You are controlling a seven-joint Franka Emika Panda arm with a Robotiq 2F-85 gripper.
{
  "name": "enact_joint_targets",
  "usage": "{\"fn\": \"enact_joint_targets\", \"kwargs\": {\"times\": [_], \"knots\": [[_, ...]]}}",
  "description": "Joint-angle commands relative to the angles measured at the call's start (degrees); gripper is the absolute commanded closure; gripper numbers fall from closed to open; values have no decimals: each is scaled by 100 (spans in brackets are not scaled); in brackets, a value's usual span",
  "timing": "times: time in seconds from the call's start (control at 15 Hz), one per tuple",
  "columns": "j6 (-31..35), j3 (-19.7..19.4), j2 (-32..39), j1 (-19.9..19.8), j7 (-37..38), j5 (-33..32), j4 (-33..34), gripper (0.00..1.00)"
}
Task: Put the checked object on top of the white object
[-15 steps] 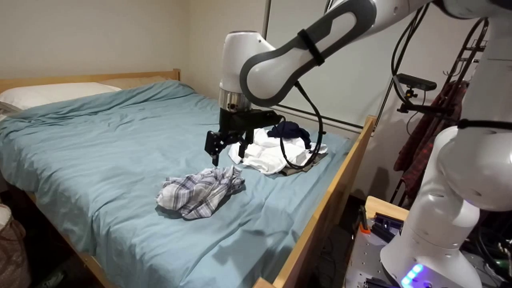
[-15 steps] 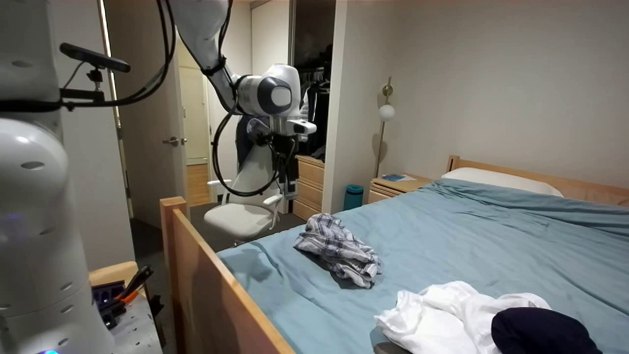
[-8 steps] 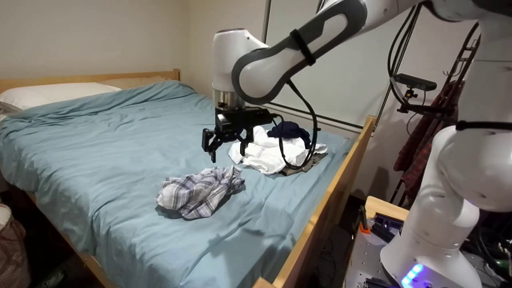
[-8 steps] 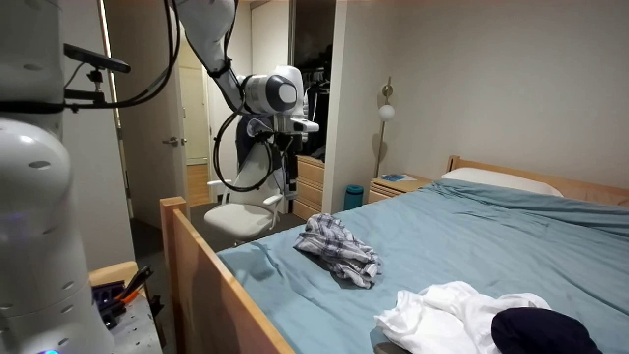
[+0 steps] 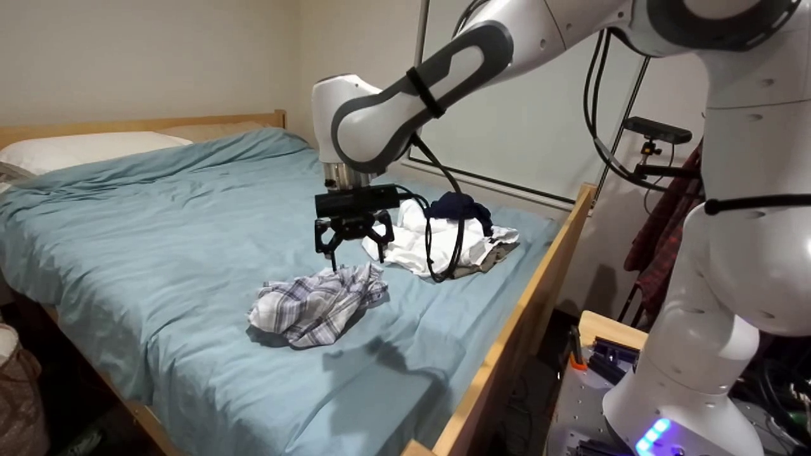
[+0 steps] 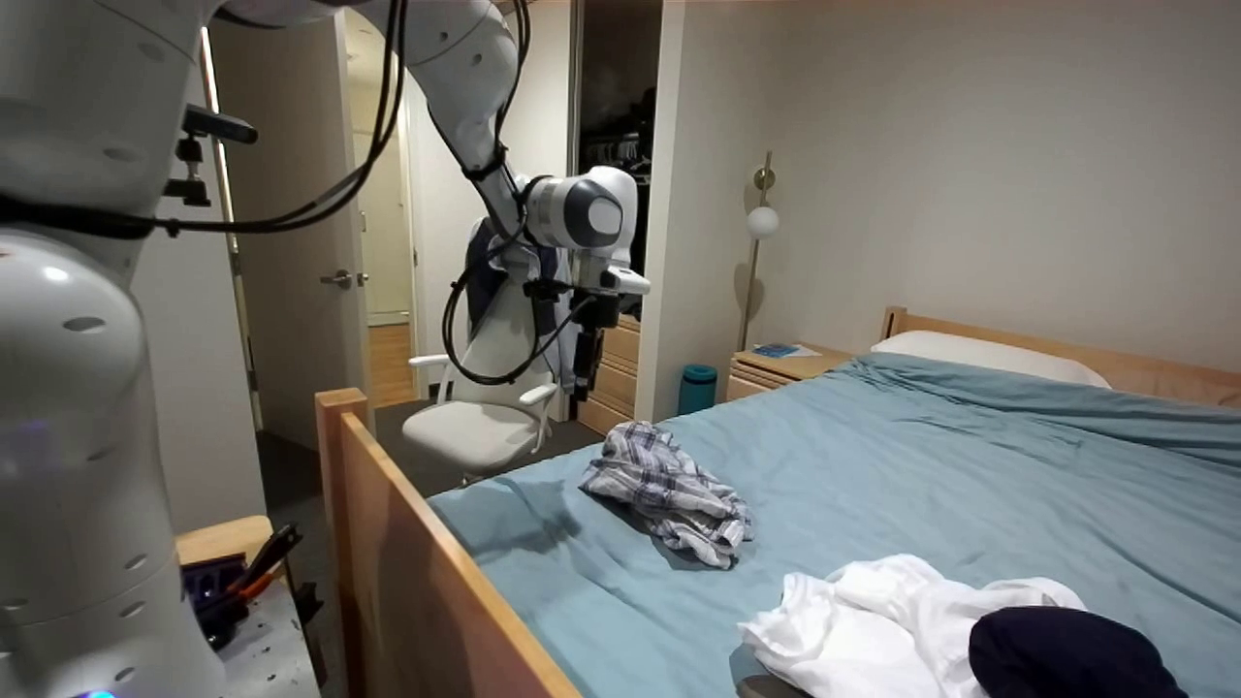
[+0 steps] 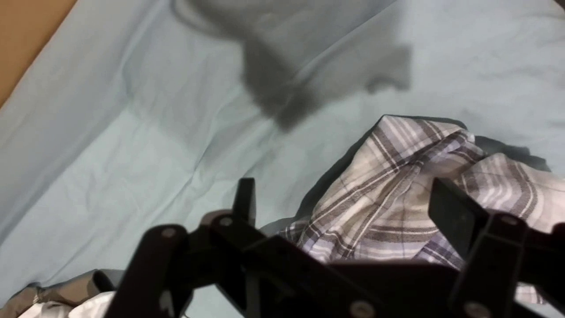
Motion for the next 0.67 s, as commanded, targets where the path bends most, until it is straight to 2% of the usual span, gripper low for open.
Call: {"fn": "enact_joint_targets", "kwargs": {"times": [0.0,0.07,0.27,0.6], "knots": [[-17,-122,-19,136,125,-15,34,0],[36,-75,25,107,504,526,163,0],[-74,-79,281,27,707,1200,407,0],[673,-314,926,-219,859,2136,307,0]]}}
